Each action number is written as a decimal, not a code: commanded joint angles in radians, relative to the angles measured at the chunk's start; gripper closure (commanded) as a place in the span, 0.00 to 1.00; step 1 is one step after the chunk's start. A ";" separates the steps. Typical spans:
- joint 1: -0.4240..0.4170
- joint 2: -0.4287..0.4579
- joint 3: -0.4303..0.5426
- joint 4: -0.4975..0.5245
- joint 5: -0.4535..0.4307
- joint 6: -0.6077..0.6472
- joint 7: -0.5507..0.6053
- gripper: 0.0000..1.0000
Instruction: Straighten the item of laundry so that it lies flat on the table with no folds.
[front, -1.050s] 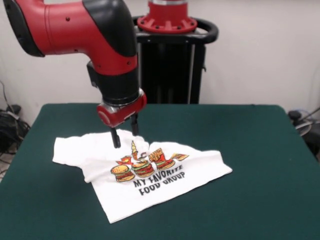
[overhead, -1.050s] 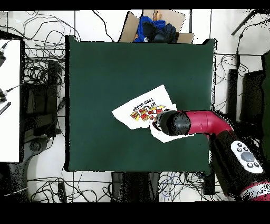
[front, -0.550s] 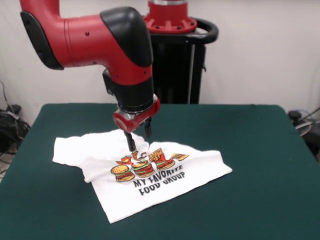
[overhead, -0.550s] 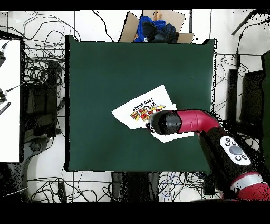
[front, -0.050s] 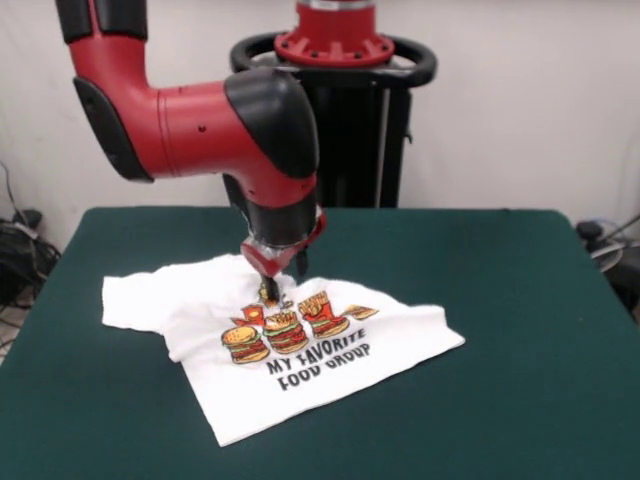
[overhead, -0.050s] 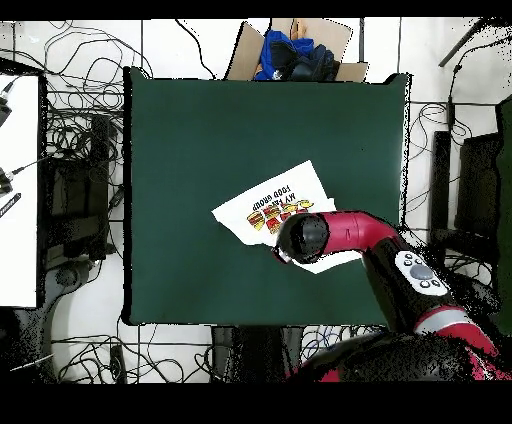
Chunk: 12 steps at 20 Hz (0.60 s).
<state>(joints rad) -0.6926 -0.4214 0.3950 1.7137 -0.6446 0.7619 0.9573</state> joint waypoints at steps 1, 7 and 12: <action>0.064 0.053 -0.096 -0.117 -0.002 0.121 0.140 0.00; 0.078 0.047 -0.110 -0.112 0.004 0.105 0.137 0.00; 0.096 0.032 -0.132 -0.116 -0.001 0.144 0.115 0.00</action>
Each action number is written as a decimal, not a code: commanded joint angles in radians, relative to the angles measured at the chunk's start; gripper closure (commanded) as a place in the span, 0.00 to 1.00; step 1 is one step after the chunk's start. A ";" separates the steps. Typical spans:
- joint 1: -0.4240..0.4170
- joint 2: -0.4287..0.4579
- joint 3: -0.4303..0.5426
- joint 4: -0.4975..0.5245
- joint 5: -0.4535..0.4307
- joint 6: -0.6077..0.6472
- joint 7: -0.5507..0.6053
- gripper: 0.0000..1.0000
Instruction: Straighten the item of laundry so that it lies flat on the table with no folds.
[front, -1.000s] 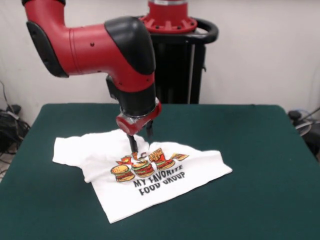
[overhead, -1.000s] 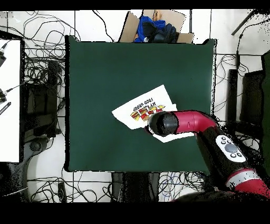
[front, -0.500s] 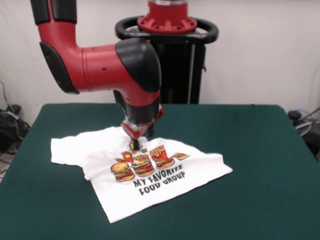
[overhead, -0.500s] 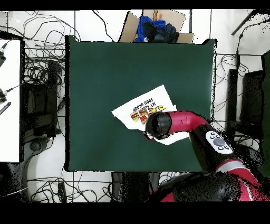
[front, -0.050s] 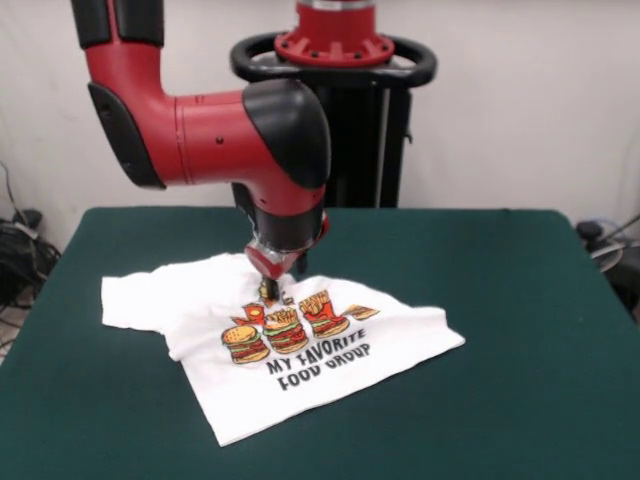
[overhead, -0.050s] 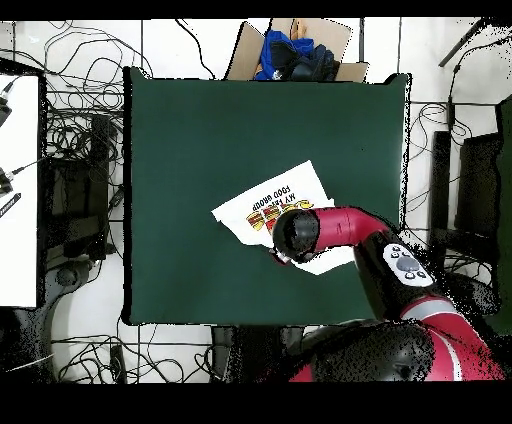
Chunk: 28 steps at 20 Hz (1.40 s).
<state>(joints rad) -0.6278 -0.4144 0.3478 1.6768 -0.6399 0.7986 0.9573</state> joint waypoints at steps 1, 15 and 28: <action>0.032 0.022 -0.087 -0.079 -0.005 0.115 0.112 0.00; 0.044 0.023 -0.089 -0.081 0.022 0.154 0.079 1.00; -0.010 0.078 -0.047 -0.053 0.066 0.250 0.016 1.00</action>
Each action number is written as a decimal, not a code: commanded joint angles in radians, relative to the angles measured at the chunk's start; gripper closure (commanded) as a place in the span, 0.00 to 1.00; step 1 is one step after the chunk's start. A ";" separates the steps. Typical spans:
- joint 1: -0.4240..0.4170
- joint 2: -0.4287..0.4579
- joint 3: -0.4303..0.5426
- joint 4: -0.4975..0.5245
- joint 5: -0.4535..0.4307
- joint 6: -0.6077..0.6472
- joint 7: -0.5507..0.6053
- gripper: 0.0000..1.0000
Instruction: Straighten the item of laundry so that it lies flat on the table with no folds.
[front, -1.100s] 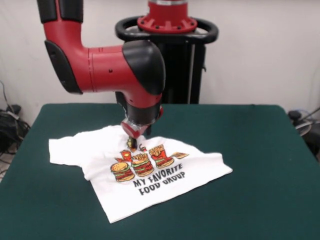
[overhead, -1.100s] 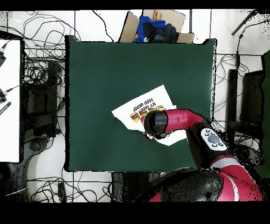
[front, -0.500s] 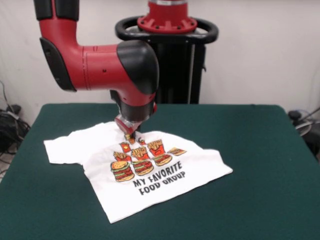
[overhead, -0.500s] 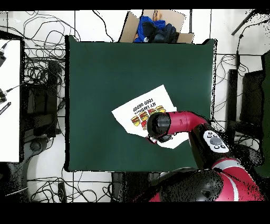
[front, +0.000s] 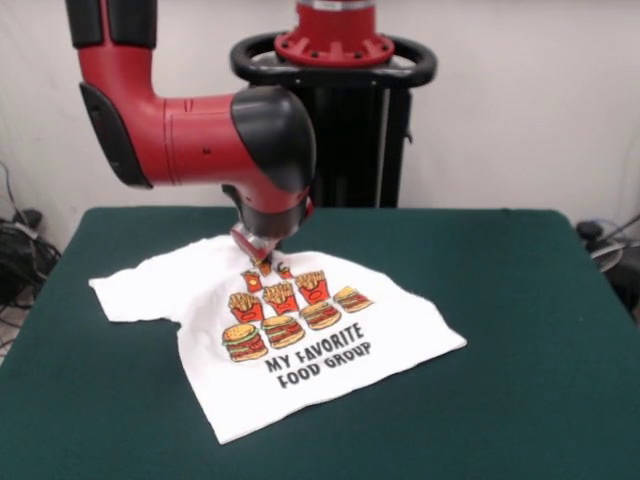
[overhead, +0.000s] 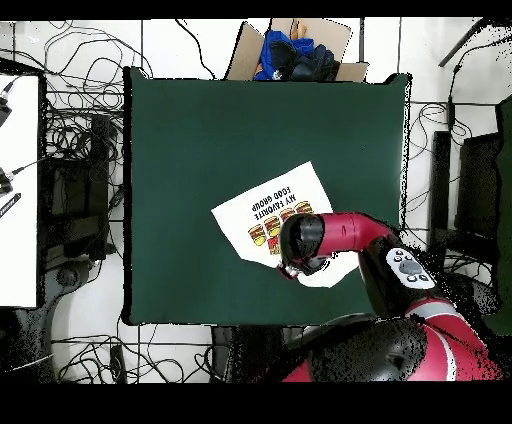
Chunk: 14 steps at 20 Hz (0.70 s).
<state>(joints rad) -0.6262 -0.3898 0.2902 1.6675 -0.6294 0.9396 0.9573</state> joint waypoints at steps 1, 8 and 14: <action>-0.013 0.059 0.015 -0.046 0.060 0.117 0.014 1.00; -0.029 0.073 0.039 -0.024 0.078 0.106 0.010 1.00; -0.030 0.067 0.043 -0.012 0.089 0.110 0.012 1.00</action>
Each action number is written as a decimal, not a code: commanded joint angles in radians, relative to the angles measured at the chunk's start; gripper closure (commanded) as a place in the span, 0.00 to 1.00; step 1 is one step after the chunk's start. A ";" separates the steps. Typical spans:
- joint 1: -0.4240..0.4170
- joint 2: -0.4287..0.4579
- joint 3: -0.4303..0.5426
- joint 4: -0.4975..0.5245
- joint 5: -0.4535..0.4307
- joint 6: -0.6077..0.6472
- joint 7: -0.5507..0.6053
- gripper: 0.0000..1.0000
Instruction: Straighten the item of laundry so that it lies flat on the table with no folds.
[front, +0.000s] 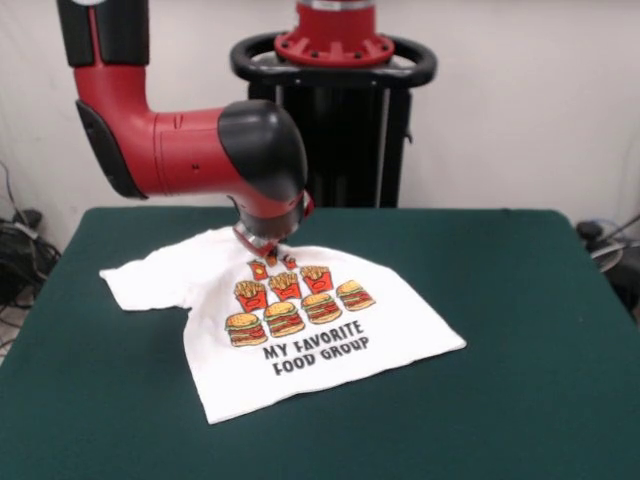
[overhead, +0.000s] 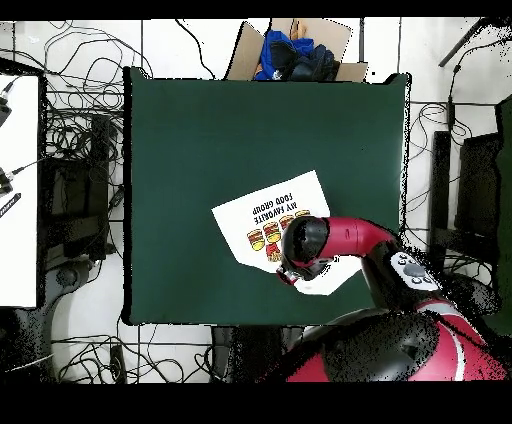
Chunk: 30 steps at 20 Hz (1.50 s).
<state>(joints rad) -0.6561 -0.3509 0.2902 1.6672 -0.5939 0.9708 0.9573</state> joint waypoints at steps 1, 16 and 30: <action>0.001 0.029 0.047 -0.010 0.060 0.084 0.013 1.00; -0.008 0.013 0.082 0.030 0.141 0.109 0.007 1.00; -0.024 0.021 0.107 0.051 0.171 0.084 0.005 1.00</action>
<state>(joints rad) -0.6814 -0.3491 0.3026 1.6904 -0.4944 0.9905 0.9573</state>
